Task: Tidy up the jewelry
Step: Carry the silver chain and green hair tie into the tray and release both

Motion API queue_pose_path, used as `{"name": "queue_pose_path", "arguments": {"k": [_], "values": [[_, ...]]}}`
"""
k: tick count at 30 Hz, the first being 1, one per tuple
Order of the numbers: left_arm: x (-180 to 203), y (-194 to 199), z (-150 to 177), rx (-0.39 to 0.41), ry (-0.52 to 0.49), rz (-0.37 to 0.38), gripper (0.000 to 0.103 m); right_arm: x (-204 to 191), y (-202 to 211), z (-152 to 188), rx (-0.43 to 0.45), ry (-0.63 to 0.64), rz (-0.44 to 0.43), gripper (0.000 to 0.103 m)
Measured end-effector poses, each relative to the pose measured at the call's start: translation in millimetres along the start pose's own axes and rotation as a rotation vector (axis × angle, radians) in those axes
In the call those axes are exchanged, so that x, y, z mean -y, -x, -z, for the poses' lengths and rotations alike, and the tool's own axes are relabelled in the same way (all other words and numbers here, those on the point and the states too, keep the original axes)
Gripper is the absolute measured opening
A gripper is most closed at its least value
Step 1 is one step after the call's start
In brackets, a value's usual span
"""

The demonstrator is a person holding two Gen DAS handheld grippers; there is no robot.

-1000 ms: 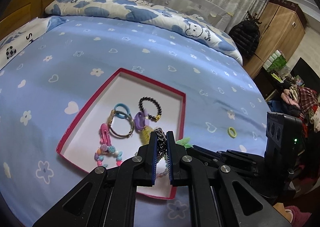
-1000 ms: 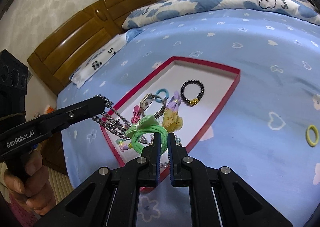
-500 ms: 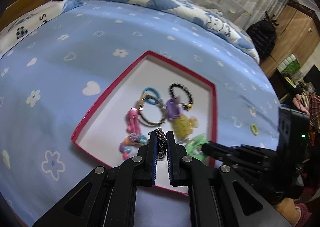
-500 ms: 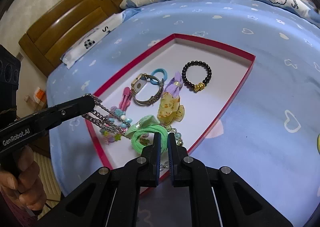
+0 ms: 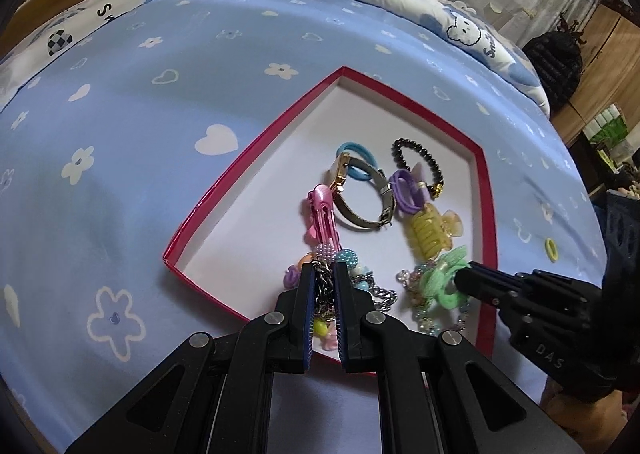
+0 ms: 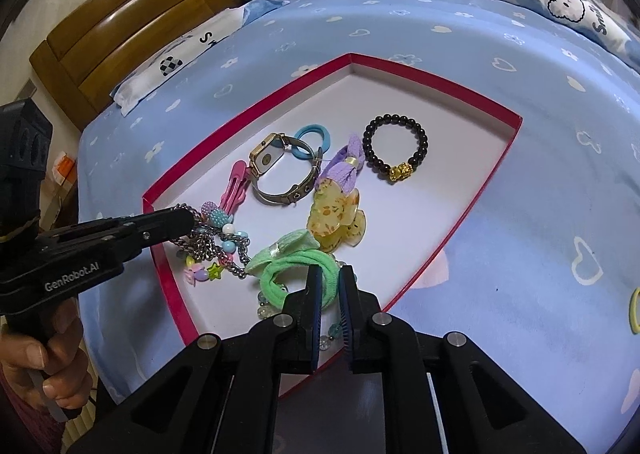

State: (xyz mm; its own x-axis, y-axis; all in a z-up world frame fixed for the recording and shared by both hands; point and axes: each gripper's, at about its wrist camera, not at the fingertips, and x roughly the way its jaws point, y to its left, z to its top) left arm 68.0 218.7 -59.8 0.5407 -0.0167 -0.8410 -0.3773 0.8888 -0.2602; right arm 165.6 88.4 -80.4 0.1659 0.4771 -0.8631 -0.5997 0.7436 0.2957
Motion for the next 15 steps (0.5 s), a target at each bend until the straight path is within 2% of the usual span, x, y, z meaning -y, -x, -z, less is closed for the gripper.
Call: {"name": "queue_pose_path", "arguments": {"k": [6, 10, 15], "values": [[-1.0, -6.2, 0.2, -0.01, -0.006, -0.015, 0.008, 0.3, 0.4, 0.2, 0.001, -0.004, -0.004, 0.011], [-2.6, -7.1, 0.8, -0.007, -0.003, -0.027, 0.019, 2.3, 3.1, 0.6, 0.008, -0.017, -0.019, 0.013], [-1.6, -5.9, 0.9, -0.004, -0.008, -0.03, 0.02, 4.2, 8.2, 2.0, 0.019, -0.031, -0.024, 0.017]]}}
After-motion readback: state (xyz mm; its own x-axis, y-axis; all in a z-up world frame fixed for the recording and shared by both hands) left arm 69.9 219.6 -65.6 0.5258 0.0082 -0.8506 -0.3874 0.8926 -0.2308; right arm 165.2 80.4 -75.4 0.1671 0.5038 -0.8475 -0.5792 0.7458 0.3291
